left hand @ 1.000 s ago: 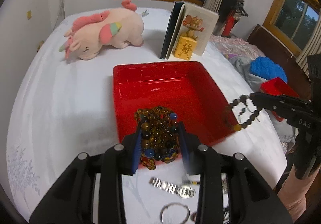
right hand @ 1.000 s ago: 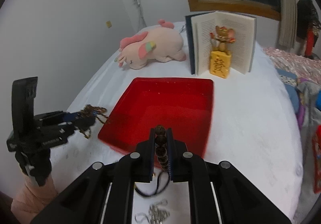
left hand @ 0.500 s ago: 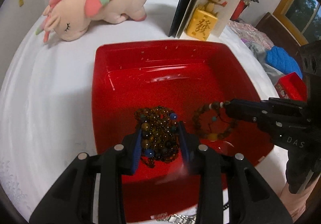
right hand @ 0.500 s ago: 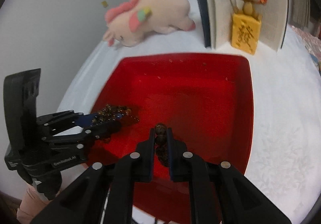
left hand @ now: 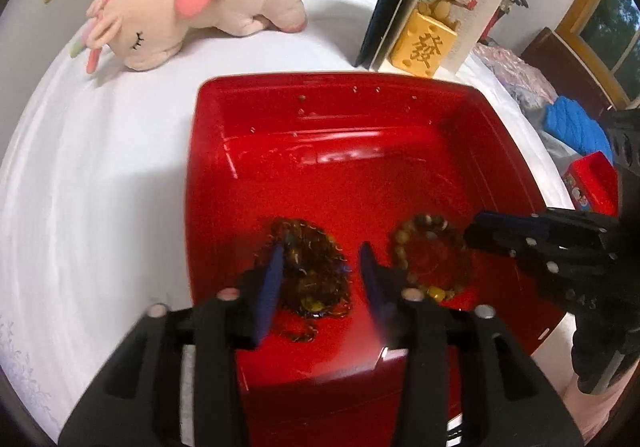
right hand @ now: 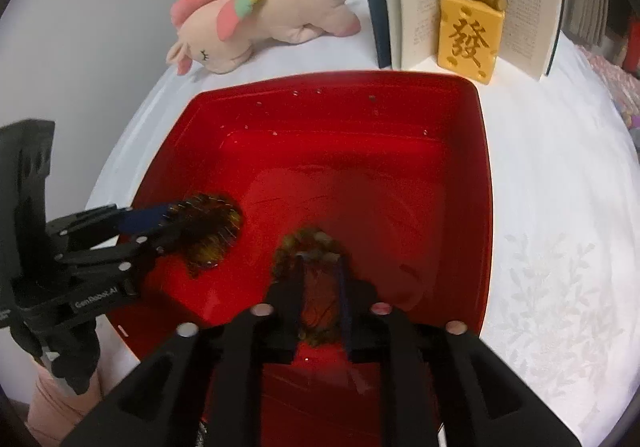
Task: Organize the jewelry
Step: 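Carry both held pieces into the red tin and open both tools, then withdraw both tools from the tin toward the silver watch and black cord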
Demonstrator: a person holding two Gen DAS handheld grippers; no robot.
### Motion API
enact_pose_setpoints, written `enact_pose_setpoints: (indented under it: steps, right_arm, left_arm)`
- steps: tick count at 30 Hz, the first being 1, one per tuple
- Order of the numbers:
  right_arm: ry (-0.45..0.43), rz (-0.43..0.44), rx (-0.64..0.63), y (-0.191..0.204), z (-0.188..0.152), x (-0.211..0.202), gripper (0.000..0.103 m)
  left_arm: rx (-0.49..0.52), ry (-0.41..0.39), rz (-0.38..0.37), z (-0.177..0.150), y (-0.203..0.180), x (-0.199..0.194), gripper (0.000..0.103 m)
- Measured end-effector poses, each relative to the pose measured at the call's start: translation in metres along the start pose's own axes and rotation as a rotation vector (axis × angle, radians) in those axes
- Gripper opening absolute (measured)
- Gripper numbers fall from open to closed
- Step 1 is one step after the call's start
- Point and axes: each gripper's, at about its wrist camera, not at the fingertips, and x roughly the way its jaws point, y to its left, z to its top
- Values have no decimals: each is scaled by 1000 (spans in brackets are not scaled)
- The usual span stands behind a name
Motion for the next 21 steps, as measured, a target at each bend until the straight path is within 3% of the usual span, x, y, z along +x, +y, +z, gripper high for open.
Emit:
enact_pose_setpoints:
  steps: [2,12,21]
  right_arm:
    - [-17,-26,-17,4,-1,-5,34]
    - [-55,-14,-34,12,-9,-27,34]
    - [-145,-15,-71,29,-45,-75,34]
  left_arm:
    - [3,-16,5,0,0,-5,48]
    - [23,-72,28,-10,-7,-35,50]
    - [19,-109,46,-42,-3,-72,55]
